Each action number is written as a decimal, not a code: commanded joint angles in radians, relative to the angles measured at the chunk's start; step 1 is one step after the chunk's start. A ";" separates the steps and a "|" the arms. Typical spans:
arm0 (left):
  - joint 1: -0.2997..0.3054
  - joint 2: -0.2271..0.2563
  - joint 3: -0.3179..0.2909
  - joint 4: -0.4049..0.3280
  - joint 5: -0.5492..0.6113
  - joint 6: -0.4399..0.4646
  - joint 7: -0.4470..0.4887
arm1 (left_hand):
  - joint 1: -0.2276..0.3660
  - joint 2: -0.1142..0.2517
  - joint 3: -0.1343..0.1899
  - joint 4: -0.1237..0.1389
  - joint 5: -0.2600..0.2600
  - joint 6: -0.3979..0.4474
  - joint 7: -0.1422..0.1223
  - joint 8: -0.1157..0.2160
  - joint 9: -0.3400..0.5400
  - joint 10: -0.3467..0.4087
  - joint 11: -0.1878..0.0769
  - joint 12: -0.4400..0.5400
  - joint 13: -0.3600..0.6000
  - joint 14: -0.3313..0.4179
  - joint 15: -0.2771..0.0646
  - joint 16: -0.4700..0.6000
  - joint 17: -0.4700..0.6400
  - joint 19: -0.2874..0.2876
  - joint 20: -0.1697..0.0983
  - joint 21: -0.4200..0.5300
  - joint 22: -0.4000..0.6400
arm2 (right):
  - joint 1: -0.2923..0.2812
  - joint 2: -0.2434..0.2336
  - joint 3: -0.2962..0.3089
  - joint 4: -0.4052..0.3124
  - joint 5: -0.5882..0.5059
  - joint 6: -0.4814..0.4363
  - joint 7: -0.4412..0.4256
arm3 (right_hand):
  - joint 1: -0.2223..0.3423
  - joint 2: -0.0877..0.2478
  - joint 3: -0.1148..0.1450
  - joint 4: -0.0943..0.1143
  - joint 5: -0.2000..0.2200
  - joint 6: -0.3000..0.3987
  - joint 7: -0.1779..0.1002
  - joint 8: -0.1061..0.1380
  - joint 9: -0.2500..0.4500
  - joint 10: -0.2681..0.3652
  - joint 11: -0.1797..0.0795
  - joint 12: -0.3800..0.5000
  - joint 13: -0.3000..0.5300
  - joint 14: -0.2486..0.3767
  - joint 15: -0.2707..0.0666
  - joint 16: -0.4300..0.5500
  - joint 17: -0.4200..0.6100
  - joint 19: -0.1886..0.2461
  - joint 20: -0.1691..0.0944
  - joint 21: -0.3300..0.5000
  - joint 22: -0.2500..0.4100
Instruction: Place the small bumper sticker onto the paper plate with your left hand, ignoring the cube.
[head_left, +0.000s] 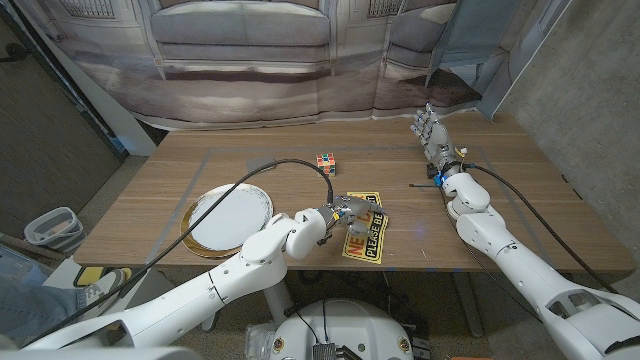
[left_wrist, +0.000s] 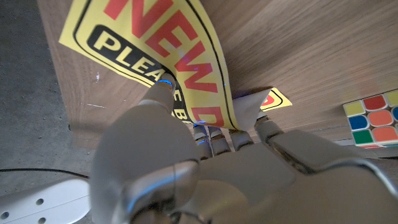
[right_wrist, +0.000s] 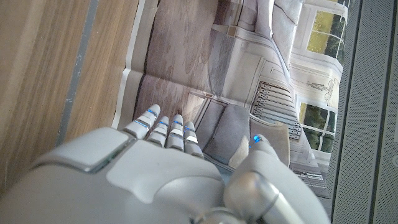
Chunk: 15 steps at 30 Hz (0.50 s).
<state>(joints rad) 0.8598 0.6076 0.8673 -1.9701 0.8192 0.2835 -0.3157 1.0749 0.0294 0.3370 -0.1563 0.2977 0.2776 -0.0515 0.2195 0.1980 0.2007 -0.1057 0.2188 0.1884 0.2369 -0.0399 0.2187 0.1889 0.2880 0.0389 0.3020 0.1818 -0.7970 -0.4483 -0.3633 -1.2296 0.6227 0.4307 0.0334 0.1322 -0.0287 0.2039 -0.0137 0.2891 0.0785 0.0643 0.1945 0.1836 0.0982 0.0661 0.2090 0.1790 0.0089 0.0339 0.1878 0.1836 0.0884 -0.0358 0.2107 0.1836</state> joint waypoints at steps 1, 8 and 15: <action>0.031 0.000 -0.015 -0.009 0.001 0.027 0.100 | 0.040 0.027 0.021 0.001 -0.029 0.041 0.003 0.015 0.003 0.045 0.001 0.014 0.005 0.048 -0.036 0.016 0.008 0.121 0.062 0.014 0.004 | 0.000 0.000 0.000 -0.002 -0.001 0.001 -0.004 | 0.001 0.011 -0.004 0.002 -0.003 0.003 -0.006 -0.001 0.002 0.005 0.002 -0.002 0.003 0.009 0.000 0.001 0.003 0.011 -0.011 -0.002 0.003; 0.043 0.007 -0.021 -0.019 -0.002 0.034 0.129 | 0.077 0.070 0.045 0.006 -0.075 0.096 0.015 0.029 0.004 0.112 -0.010 0.024 0.006 0.108 -0.041 0.026 0.013 0.183 0.040 0.033 0.005 | -0.004 -0.002 0.000 -0.014 -0.004 -0.001 -0.008 | 0.001 0.011 -0.004 0.001 -0.003 0.003 -0.006 -0.001 0.002 0.005 0.002 -0.002 0.003 0.009 0.001 0.001 0.003 0.011 -0.011 -0.002 0.003; 0.053 0.015 -0.024 -0.032 0.005 0.043 0.144 | 0.083 0.082 0.051 0.009 -0.090 0.117 0.012 0.033 0.005 0.134 -0.019 0.026 0.006 0.129 -0.044 0.029 0.015 0.189 0.037 0.034 0.005 | -0.009 -0.003 0.000 -0.021 -0.004 -0.001 -0.010 | 0.001 0.012 -0.005 0.001 -0.003 0.002 -0.006 -0.001 0.002 0.005 0.001 -0.002 0.003 0.010 0.001 0.001 0.003 0.011 -0.011 -0.002 0.003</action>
<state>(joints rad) 0.8943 0.6135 0.8513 -1.9834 0.8138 0.3108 -0.2156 1.1509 0.1054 0.3797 -0.1464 0.2137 0.3798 -0.0393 0.2441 0.1980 0.3195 -0.1235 0.2386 0.1935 0.3514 -0.0397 0.2412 0.1981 0.4604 0.0694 0.3327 0.1870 -0.7984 -0.4487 -0.3633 -1.2376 0.6209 0.4306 0.0279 0.1322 -0.0287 0.2041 -0.0135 0.2892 0.0786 0.0643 0.1945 0.1836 0.0982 0.0661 0.2090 0.1790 0.0089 0.0339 0.1878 0.1836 0.0883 -0.0358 0.2108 0.1836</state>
